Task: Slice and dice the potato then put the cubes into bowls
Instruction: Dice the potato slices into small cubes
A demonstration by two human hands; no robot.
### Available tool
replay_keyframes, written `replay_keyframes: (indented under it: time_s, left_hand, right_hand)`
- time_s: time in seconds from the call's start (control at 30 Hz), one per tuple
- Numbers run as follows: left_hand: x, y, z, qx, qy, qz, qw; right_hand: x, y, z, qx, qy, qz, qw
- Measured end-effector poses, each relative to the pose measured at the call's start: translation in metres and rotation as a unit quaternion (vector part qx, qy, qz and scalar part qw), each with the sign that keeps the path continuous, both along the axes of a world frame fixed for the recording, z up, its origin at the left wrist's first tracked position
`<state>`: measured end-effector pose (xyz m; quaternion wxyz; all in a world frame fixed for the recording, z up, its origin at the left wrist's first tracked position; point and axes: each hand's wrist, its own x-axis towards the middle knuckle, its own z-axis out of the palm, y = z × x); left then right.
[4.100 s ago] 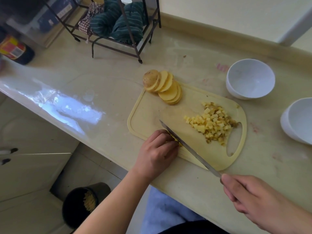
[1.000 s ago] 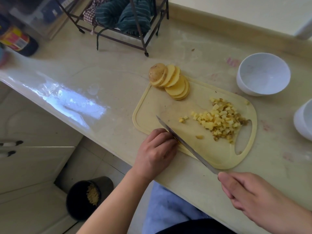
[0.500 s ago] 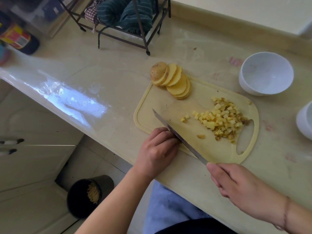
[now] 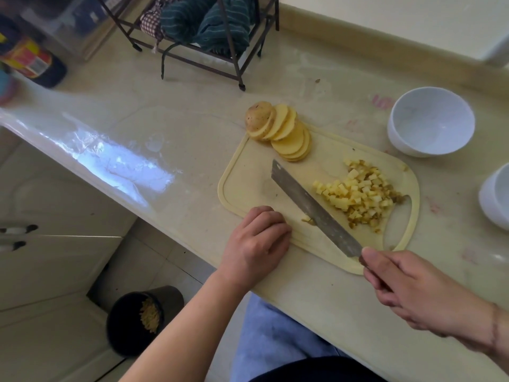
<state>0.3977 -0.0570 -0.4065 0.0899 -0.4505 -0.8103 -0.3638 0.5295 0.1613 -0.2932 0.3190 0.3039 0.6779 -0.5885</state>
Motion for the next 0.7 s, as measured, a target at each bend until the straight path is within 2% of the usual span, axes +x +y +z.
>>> replay_keyframes:
  time_s: [0.13,0.5,0.7]
  left_hand:
    - [0.003,0.009,0.003,0.001,-0.031,0.013,0.999]
    - [0.001,0.039,-0.001,0.017,-0.024,-0.022,0.999]
    - [0.0,0.057,-0.003,0.017,-0.025,-0.057,0.998]
  right_hand:
    - [0.001,-0.007,-0.003,0.0,0.017,0.002,1.0]
    - [0.001,0.0,-0.007,0.003,0.022,-0.012,1.0]
    - [0.011,0.011,-0.002,-0.001,0.008,-0.077,0.997]
